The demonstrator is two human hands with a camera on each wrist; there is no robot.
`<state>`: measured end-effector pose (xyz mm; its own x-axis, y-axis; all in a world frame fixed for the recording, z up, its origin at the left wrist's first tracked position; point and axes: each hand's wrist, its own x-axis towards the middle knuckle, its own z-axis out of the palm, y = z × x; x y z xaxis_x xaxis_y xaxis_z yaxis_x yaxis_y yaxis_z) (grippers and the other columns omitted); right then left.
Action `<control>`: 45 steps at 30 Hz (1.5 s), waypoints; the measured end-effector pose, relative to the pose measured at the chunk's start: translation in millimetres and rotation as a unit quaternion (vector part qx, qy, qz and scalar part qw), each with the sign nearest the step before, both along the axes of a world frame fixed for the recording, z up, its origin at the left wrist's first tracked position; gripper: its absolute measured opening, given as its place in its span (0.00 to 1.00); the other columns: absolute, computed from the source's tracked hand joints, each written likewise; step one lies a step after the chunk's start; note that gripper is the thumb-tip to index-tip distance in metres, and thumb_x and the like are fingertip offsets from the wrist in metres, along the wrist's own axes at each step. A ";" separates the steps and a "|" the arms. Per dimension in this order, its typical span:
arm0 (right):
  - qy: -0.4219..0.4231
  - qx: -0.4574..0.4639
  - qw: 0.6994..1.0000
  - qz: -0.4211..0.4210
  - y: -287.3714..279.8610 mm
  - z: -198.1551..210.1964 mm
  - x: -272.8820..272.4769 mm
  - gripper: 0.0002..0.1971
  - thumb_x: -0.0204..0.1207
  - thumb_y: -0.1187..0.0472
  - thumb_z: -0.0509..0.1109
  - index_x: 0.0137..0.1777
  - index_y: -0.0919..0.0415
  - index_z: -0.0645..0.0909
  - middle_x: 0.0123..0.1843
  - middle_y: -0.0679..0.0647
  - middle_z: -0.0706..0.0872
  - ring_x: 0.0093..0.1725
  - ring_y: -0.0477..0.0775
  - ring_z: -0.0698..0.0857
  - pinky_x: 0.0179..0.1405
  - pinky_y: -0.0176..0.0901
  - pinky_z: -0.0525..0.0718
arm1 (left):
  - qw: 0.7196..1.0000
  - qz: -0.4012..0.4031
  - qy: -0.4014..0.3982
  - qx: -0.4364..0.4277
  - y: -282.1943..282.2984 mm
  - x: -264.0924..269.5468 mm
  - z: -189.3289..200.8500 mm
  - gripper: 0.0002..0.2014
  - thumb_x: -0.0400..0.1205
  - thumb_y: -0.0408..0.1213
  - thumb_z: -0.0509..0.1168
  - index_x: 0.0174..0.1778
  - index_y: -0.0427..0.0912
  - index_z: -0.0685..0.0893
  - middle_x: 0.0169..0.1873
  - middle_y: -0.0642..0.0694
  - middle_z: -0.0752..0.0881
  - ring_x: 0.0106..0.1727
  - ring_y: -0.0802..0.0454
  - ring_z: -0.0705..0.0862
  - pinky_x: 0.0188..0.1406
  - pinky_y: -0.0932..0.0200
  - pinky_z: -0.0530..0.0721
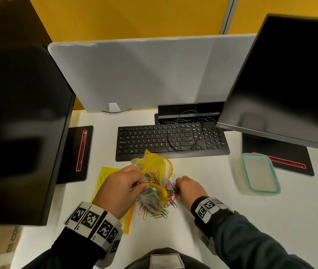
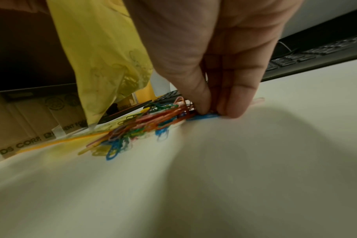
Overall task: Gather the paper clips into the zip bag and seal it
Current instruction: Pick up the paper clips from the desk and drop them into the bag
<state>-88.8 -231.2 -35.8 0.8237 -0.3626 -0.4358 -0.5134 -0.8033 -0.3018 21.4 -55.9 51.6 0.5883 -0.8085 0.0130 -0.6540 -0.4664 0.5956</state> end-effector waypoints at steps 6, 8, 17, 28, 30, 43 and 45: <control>-0.017 0.030 0.998 0.055 7.6 -3.2 -7.1 0.35 0.68 0.60 0.70 0.74 0.47 0.59 0.71 0.55 0.65 0.66 0.61 0.71 0.56 0.53 0.82 | 1.000 0.003 0.002 -0.002 -2.2 0.0 -0.4 0.02 0.73 0.40 0.72 0.36 0.47 0.88 0.40 0.61 0.81 0.41 0.61 0.81 0.42 0.68 0.78; -0.012 0.019 0.997 0.073 9.2 -4.6 -5.1 0.33 0.70 0.60 0.69 0.74 0.47 0.60 0.69 0.56 0.68 0.66 0.61 0.71 0.56 0.52 0.79 | 1.000 0.002 0.001 -0.002 -2.4 1.5 -1.2 0.02 0.73 0.41 0.72 0.36 0.48 0.87 0.40 0.61 0.82 0.41 0.62 0.81 0.41 0.71 0.76; -0.016 -0.011 0.997 0.076 5.3 -9.8 6.4 0.15 0.80 0.68 0.55 0.65 0.64 0.74 0.62 0.64 0.78 0.62 0.65 0.79 0.59 0.53 0.78 | 0.999 0.021 -0.002 -0.031 9.5 13.5 -1.2 0.03 0.71 0.41 0.72 0.34 0.46 0.87 0.40 0.56 0.84 0.46 0.61 0.79 0.42 0.65 0.78; -0.107 0.033 0.987 -0.116 -4.8 1.0 -11.5 0.09 0.75 0.67 0.64 0.50 0.63 0.85 0.51 0.60 0.89 0.52 0.60 0.86 0.51 0.36 0.76 | 0.998 0.051 0.005 -0.038 35.1 11.5 2.4 0.02 0.71 0.36 0.73 0.34 0.45 0.88 0.39 0.54 0.86 0.41 0.57 0.83 0.44 0.57 0.84; -0.163 0.061 0.971 -0.167 -4.9 15.1 -12.4 0.08 0.73 0.69 0.67 0.46 0.62 0.87 0.46 0.59 0.90 0.45 0.56 0.86 0.52 0.36 0.80 | 0.998 0.056 0.016 -0.035 37.3 8.5 0.2 0.02 0.71 0.36 0.73 0.34 0.43 0.87 0.38 0.52 0.85 0.41 0.56 0.82 0.43 0.59 0.82; -0.222 0.203 0.953 0.042 29.2 115.1 33.4 0.09 0.70 0.66 0.72 0.43 0.51 0.88 0.38 0.43 0.87 0.31 0.34 0.80 0.38 0.26 0.77 | 0.999 0.037 0.015 -0.010 16.3 -12.1 13.8 0.04 0.74 0.39 0.69 0.37 0.43 0.86 0.40 0.51 0.84 0.39 0.56 0.78 0.43 0.56 0.78; -0.265 0.204 0.942 0.024 21.5 113.1 34.3 0.12 0.71 0.67 0.71 0.42 0.46 0.86 0.39 0.38 0.86 0.30 0.32 0.79 0.33 0.21 0.75 | 0.999 0.043 0.011 -0.013 17.0 -12.6 17.9 0.04 0.75 0.40 0.69 0.37 0.43 0.86 0.41 0.51 0.85 0.41 0.55 0.81 0.45 0.54 0.79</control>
<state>-54.5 -209.7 77.3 0.9759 -0.2115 -0.0534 -0.1699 -0.5835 -0.7941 8.8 -38.8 69.5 0.6564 -0.7542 0.0201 -0.5990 -0.5048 0.6216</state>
